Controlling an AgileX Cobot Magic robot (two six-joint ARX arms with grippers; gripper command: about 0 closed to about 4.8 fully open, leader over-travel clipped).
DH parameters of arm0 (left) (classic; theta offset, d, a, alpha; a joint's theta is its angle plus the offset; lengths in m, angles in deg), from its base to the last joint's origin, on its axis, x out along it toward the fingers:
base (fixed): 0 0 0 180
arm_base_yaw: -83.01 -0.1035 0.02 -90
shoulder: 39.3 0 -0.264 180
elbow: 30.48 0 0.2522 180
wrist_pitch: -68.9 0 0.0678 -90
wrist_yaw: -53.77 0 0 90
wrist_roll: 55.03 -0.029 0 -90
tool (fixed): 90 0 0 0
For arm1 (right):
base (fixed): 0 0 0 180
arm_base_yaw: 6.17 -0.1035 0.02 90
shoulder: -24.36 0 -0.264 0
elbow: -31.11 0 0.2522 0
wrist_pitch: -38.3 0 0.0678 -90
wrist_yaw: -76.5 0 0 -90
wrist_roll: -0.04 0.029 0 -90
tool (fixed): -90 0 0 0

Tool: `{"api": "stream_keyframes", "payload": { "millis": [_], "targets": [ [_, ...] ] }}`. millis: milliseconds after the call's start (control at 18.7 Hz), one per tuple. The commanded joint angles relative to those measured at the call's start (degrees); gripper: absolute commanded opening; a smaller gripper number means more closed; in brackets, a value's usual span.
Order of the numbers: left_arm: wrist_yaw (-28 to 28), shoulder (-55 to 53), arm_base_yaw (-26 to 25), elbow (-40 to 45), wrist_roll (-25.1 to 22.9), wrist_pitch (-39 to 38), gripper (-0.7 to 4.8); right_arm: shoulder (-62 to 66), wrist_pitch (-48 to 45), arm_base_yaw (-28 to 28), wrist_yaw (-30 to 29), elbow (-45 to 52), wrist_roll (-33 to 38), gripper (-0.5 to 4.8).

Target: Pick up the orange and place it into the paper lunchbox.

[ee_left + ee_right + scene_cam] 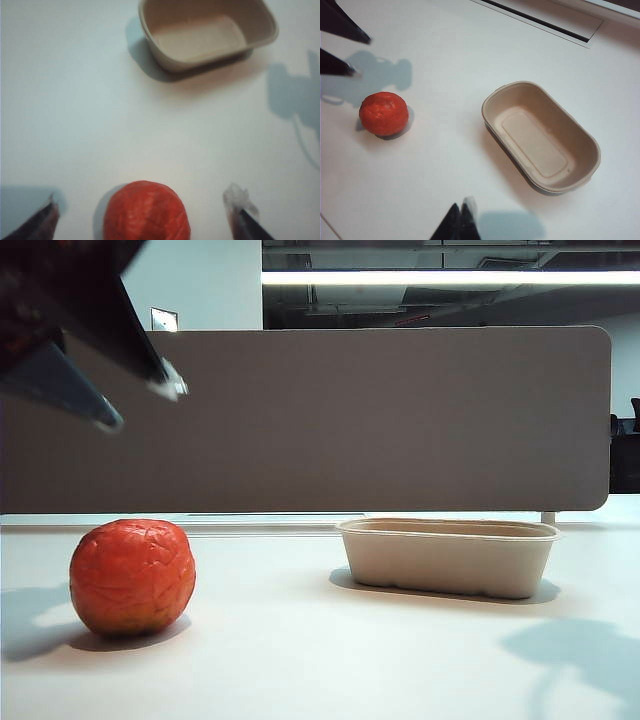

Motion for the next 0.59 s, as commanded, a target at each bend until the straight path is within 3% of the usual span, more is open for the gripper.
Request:
{"api": "stream_keyframes", "payload": {
  "millis": [54,161,214,375,589],
  "targets": [
    [1.64,-2.8,1.86,0.26,-2.1,0.46,4.79,-0.02,-0.9,-0.07,0.04,-0.24,0.04,-0.06],
    [4.79,-6.1,5.03,1.22,-1.97,1.01,4.79,-0.02,-1.07,-0.09,0.04,-0.24,0.04,-0.06],
    [10.97,-8.02,6.78,6.4,-1.49,8.31,4.79,-0.04,-1.05,-0.04,0.04,-0.24,0.02,-0.06],
    [10.88,-9.88,7.1,12.63,-1.46,16.2,4.79,0.26,-1.25,-0.04,0.02,-0.24,0.02,-0.06],
    [10.82,-11.74,7.1,12.63,-1.49,17.16,4.79,0.24,-1.22,-0.04,0.02,-0.24,0.02,-0.06]
  ]
}}
